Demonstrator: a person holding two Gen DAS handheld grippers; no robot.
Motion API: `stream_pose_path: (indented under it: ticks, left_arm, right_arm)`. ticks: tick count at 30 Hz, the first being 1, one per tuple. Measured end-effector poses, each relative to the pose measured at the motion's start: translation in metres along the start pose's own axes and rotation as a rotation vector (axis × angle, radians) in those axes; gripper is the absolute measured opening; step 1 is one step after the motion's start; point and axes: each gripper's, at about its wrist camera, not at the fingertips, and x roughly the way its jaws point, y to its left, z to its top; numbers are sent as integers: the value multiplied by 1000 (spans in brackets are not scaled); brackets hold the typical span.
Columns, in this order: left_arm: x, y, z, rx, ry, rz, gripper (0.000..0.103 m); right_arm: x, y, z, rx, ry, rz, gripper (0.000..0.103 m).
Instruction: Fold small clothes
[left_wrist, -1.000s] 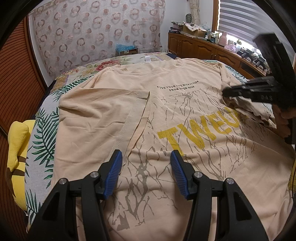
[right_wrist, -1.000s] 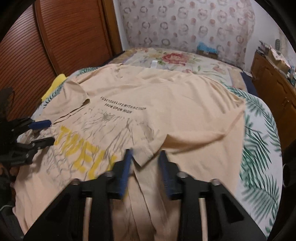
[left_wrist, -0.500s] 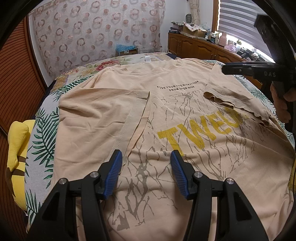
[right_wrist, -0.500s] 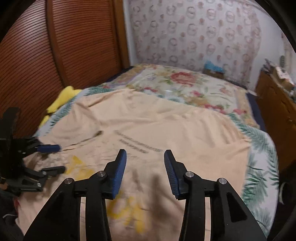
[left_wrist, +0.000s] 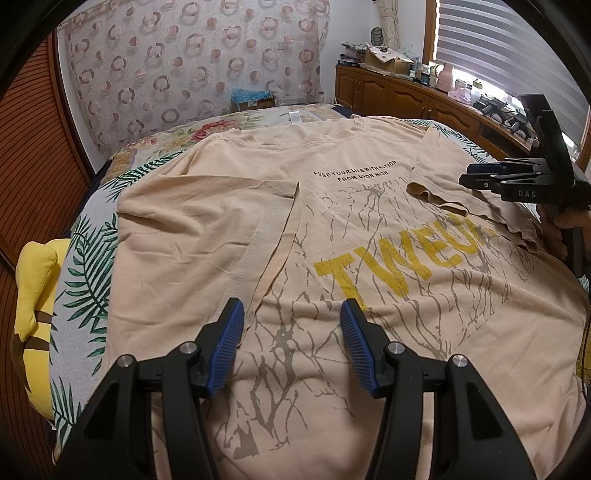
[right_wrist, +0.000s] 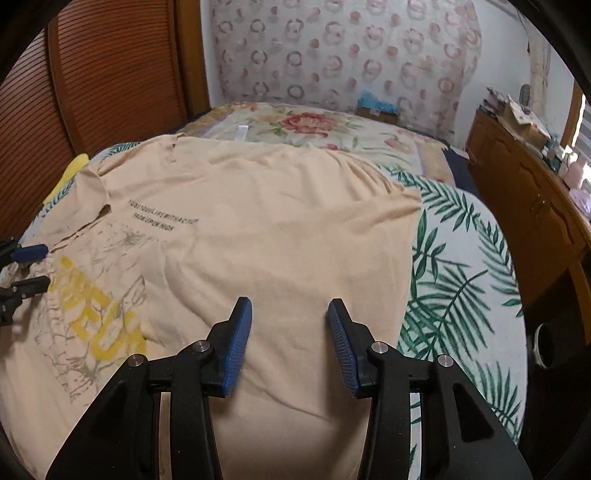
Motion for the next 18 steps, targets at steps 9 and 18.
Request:
stream_pose_path:
  ticks: [9, 18]
  left_arm:
    - [-1, 0, 0, 7, 5, -11, 54]
    - [-16, 27, 16, -30, -22, -13, 54]
  right_arm:
    - [2, -2, -2, 30, -1, -8, 60]
    - [2, -4, -3, 23, 0, -15, 62]
